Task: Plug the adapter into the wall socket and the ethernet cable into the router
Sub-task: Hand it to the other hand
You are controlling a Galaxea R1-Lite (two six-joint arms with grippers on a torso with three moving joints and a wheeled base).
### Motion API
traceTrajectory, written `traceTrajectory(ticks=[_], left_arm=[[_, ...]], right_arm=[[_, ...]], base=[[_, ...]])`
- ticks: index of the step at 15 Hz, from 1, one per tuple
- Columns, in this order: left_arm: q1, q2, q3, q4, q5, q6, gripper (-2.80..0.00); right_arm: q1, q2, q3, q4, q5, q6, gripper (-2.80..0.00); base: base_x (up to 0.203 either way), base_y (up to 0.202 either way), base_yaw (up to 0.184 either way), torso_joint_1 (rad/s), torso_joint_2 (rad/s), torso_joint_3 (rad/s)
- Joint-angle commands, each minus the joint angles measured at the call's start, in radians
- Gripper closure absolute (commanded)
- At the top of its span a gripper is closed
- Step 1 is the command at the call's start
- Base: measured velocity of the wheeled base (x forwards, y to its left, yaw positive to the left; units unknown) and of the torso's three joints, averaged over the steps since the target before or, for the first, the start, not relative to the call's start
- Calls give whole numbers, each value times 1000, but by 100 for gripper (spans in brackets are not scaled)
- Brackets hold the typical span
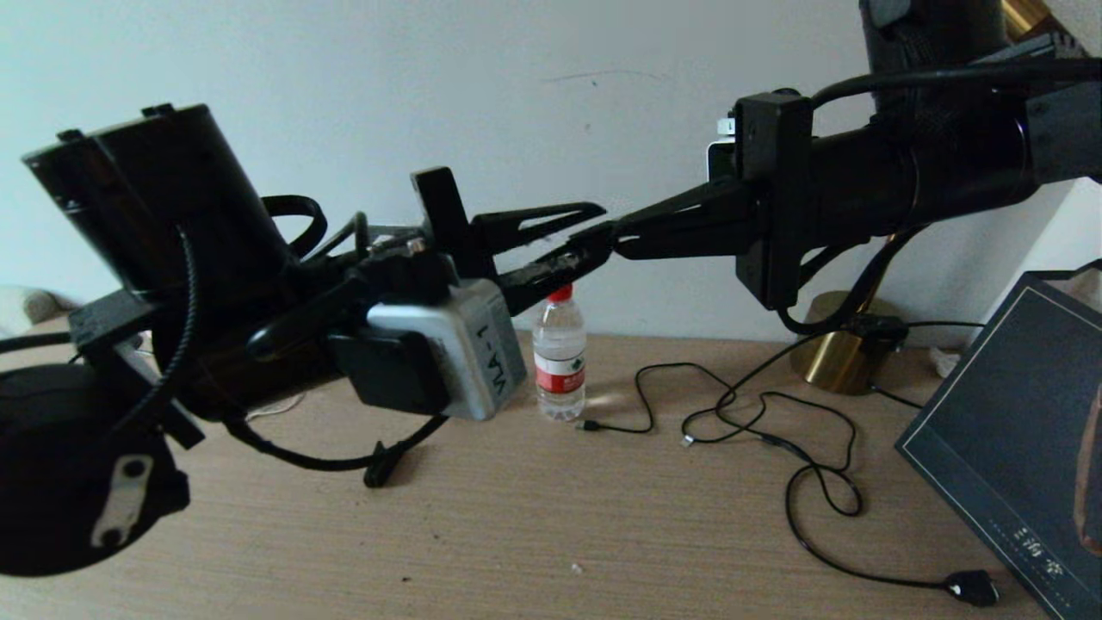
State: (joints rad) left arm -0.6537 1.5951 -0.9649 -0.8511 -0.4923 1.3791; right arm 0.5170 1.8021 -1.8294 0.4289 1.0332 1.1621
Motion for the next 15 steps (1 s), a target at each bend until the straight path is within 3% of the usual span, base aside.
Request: traceTrajectory(ticks=[1,5,8,12,15], left_arm=[[-1,-1,3,-2,-3,8,-280],[8,-12,7,-1,-48,8,-280],[42,2,2,-2,-160,7,-280],[98,25,-16,-7,-260,6,-280],[102,53,-58,-60,-313,-16,-280]], right_arm=[[0,0,1,1,6,7,0],[-6,-20,6,1,8,11,0],[-17,-24,1,-1,17,39,0],[-43,-21,-3,-1,26,41,0],[-43,-26,-21,-1,30,58,0]], base=[[0,0,0,0,0,0],[0,0,0,0,0,0],[0,0,0,0,0,0],[0,0,0,0,0,0],[0,0,0,0,0,0]])
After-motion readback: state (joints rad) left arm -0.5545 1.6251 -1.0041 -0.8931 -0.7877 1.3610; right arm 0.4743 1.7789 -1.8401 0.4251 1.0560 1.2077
